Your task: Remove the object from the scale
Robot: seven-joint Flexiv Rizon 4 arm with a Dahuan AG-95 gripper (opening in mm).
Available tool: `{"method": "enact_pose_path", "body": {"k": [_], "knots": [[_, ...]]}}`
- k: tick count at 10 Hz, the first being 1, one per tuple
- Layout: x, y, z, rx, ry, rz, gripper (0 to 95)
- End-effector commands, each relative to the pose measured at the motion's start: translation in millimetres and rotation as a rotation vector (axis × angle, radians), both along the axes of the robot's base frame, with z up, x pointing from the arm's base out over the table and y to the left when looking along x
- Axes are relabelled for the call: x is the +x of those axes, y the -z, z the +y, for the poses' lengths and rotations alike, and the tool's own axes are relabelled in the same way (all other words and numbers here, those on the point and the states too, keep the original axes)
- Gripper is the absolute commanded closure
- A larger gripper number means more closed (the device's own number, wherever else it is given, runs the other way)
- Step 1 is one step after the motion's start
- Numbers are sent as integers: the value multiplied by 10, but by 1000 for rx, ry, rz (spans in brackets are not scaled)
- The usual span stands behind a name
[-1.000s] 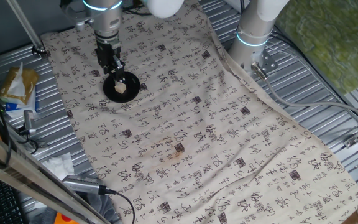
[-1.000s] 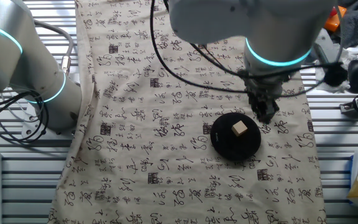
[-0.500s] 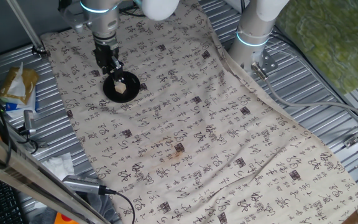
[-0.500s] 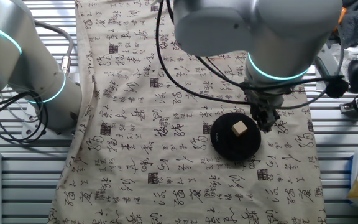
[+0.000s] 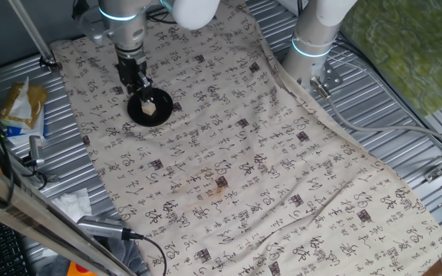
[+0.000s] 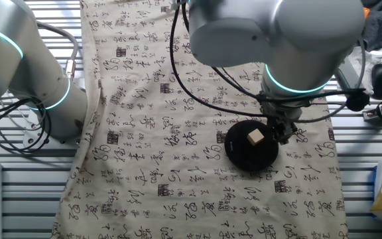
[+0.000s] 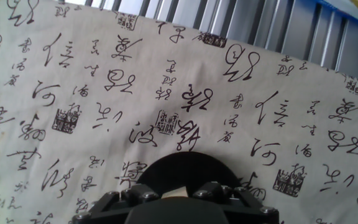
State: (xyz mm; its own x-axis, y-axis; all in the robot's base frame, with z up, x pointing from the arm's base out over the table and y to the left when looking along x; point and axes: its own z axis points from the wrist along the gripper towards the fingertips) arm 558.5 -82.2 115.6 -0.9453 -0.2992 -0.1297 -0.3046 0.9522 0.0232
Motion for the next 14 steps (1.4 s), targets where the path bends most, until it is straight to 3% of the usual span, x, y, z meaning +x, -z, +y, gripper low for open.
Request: {"method": "enact_pose_path", "body": {"k": [1,3,8,10,14], "knots": [[-8,5,0,-5,-17,7,380],[-9,12,0,-10,-29,21,380],[-31,199,-4,-21,-20,48,380],[-31,192,-3,-22,-12,60,380],[-28,174,-3,-17,4,58,380]]}}
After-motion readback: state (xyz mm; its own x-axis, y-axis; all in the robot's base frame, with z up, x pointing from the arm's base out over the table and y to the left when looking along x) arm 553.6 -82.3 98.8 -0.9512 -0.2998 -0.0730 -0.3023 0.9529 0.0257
